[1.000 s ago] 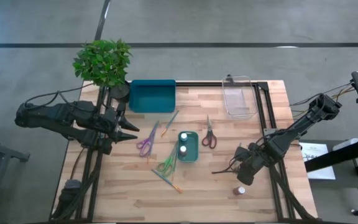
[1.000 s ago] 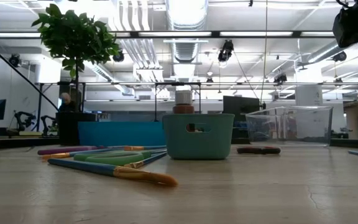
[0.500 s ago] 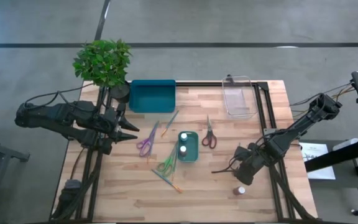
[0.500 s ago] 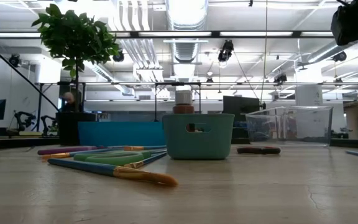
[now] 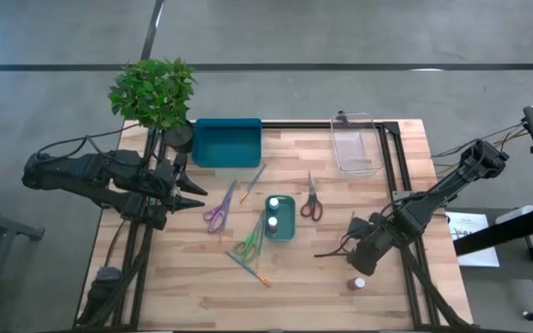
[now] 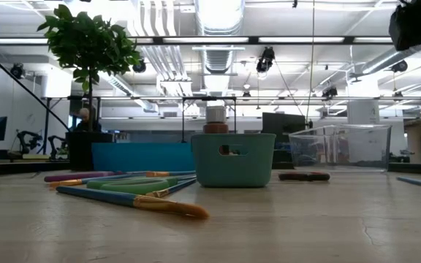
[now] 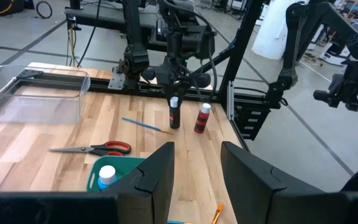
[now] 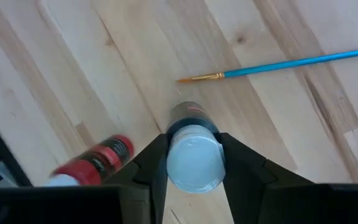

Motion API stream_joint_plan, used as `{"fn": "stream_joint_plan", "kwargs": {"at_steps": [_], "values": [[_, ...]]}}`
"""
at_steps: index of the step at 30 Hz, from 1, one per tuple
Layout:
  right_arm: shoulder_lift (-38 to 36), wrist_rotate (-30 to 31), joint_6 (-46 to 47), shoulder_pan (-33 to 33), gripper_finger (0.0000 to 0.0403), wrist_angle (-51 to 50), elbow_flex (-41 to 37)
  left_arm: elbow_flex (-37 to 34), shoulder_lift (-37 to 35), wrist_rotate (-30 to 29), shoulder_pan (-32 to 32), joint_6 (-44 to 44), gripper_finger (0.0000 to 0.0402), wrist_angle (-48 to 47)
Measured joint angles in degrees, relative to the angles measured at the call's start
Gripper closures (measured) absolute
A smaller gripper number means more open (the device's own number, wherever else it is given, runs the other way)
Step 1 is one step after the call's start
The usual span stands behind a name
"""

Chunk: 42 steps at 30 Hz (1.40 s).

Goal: Pick & Place Paint Supplies
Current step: Put the black paint bottle into the blue bin

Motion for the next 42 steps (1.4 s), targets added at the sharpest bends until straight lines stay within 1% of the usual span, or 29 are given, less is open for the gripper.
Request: {"fn": "stream_joint_plan", "kwargs": {"at_steps": [6,9,13,18,21,24,27,29,32,34,39,42], "values": [[-0.03,4.74,-3.24,-2.92,0.0293,-2.50,5.72,0.00,0.00,0.00,0.00,0.00,0.0261,0.00],[-0.10,5.56,-6.68,-5.42,0.0293,-4.48,8.56,0.00,0.00,-0.01,0.00,0.00,0.0261,0.00],[0.01,5.23,-12.60,-10.10,0.0293,-4.78,12.07,0.00,0.00,-0.29,0.00,0.00,0.0261,0.00],[1.34,0.68,-20.91,-18.83,0.0293,-5.48,16.95,0.00,0.00,-0.70,0.04,0.00,0.0261,-0.08],[4.73,-4.13,-27.09,-23.32,0.0293,-6.21,21.15,0.00,0.01,-1.07,0.04,-0.02,0.0261,-0.29],[10.16,-7.60,-33.19,-26.10,0.0293,-8.58,26.92,0.00,0.01,-1.09,0.04,-0.08,0.0261,-0.39],[16.55,-7.89,-39.01,-27.80,0.0293,-14.69,33.04,0.00,0.02,-1.08,0.04,-1.07,0.0261,-0.45],[19.84,-7.91,-42.03,-28.75,0.0293,-15.98,36.74,0.00,0.00,-1.09,0.04,-1.50,0.0261,-0.48],[23.11,-8.81,-45.60,-30.59,0.0293,-16.76,42.31,0.00,0.02,-1.09,0.02,-1.76,0.0261,-0.94],[25.07,-8.91,-47.33,-32.29,0.0293,-18.96,46.01,0.00,0.01,-1.07,0.02,-2.15,0.0261,-0.98],[29.62,-9.70,-49.84,-36.35,0.0293,-21.39,54.38,0.00,0.02,-1.07,0.02,-2.58,0.0261,-1.16],[33.15,-10.03,-52.34,-37.24,0.0293,-23.39,58.57,0.00,0.02,-1.07,0.02,-2.58,0.0261,-1.16]]}}
